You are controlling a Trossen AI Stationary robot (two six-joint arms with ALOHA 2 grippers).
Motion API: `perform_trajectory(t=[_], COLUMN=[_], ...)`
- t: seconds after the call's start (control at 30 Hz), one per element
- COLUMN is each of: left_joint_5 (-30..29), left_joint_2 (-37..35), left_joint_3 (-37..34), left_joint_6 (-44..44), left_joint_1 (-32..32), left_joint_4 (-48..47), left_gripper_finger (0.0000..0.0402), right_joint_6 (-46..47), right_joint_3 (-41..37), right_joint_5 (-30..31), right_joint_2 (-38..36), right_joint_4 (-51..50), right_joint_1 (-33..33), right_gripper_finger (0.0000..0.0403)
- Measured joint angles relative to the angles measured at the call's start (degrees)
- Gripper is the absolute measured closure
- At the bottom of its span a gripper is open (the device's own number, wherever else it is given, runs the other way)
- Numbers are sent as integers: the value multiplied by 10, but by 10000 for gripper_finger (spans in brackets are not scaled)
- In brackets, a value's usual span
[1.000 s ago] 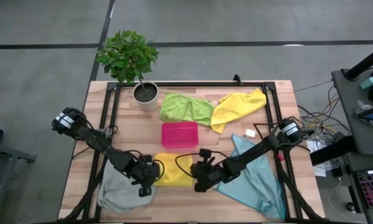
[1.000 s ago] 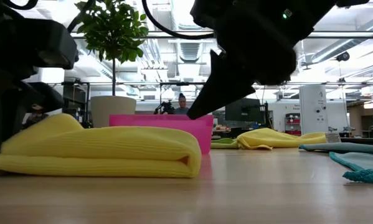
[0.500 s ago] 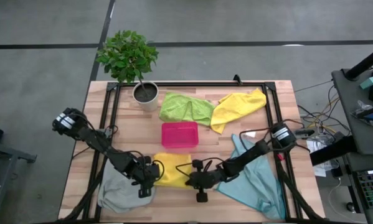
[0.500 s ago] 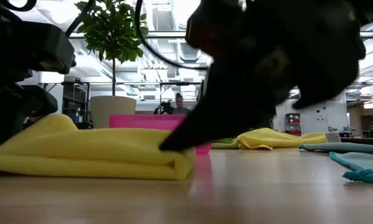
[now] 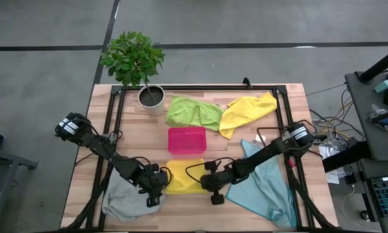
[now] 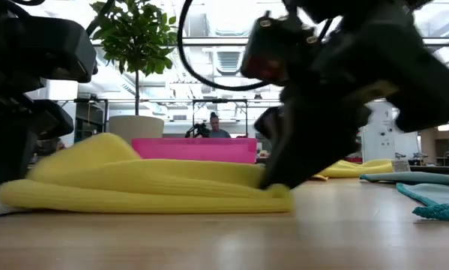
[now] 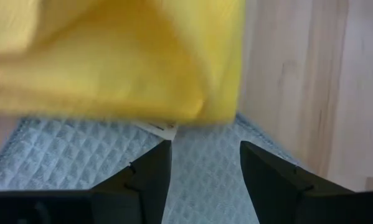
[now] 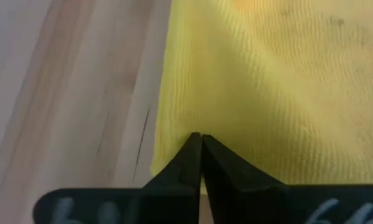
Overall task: Fold microfiber towels
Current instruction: Fold the bottom yellow microfiber cloth
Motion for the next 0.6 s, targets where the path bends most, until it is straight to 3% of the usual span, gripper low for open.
perform_trajectory(t=[0.2,0.6], left_joint_5=[0,-24], left_joint_2=[0,-1], left_joint_3=[3,52], left_joint_6=[3,103], left_joint_1=[0,12], left_joint_4=[0,1], left_gripper_finger=[227,227], right_joint_6=[-22,-16], right_joint_3=[-1,-2], right_joint_5=[-20,-11], right_joint_2=[-39,-108], right_joint_4=[-113,-106], right_joint_1=[1,6], right_gripper_finger=[394,394])
